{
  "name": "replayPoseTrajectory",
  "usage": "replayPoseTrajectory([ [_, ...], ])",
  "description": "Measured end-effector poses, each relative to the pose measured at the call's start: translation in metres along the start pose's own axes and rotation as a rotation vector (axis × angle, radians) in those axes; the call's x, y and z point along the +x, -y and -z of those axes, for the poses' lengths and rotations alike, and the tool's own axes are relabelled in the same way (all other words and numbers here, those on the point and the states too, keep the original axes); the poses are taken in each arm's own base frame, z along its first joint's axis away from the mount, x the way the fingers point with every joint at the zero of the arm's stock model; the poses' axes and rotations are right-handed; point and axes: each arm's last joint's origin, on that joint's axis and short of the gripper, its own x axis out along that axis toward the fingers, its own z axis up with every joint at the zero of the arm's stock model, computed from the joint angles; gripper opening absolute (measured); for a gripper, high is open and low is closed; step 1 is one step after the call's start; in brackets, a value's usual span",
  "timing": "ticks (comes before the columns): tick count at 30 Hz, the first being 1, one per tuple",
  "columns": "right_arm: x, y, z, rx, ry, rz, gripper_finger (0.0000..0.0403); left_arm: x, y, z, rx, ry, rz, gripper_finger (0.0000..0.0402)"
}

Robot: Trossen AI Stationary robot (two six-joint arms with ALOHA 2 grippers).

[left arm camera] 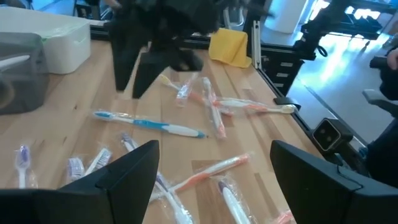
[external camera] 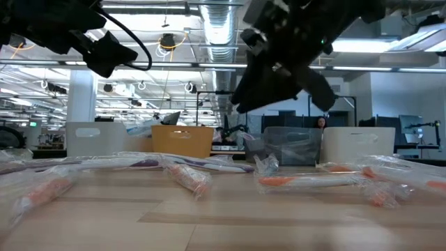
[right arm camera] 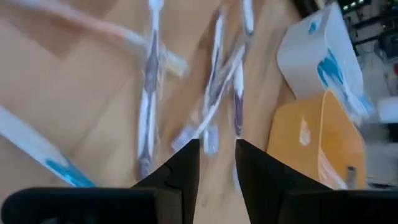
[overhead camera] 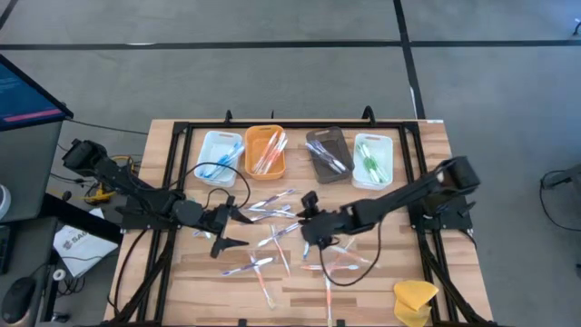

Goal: Pick & Place Toothbrushes
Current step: Put the blue toothbrush into the left white bin

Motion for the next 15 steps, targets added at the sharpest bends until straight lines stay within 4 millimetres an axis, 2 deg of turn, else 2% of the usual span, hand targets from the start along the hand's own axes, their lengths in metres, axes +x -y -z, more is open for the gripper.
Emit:
replayPoseTrajectory([
  [3, 0.003, -0.001, -0.009, -0.072, -0.099, 0.021, 0.0098, 0.0, 0.001, 0.0, 0.0, -0.009, 0.036, 0.0301],
  [9, -0.026, -0.004, -0.034, -0.22, -0.158, -0.085, 0.0098, 0.0, 0.002, 0.0, 0.004, -0.014, 0.058, 0.0301],
  [12, -0.038, -0.003, -0.04, -0.178, -0.12, -0.246, 0.0098, -0.001, 0.001, 0.004, 0.006, -0.021, 0.057, 0.0301],
  [15, -0.038, 0.001, -0.038, -0.124, -0.084, -0.428, 0.0098, -0.002, -0.001, 0.01, 0.011, -0.042, 0.053, 0.0301],
])
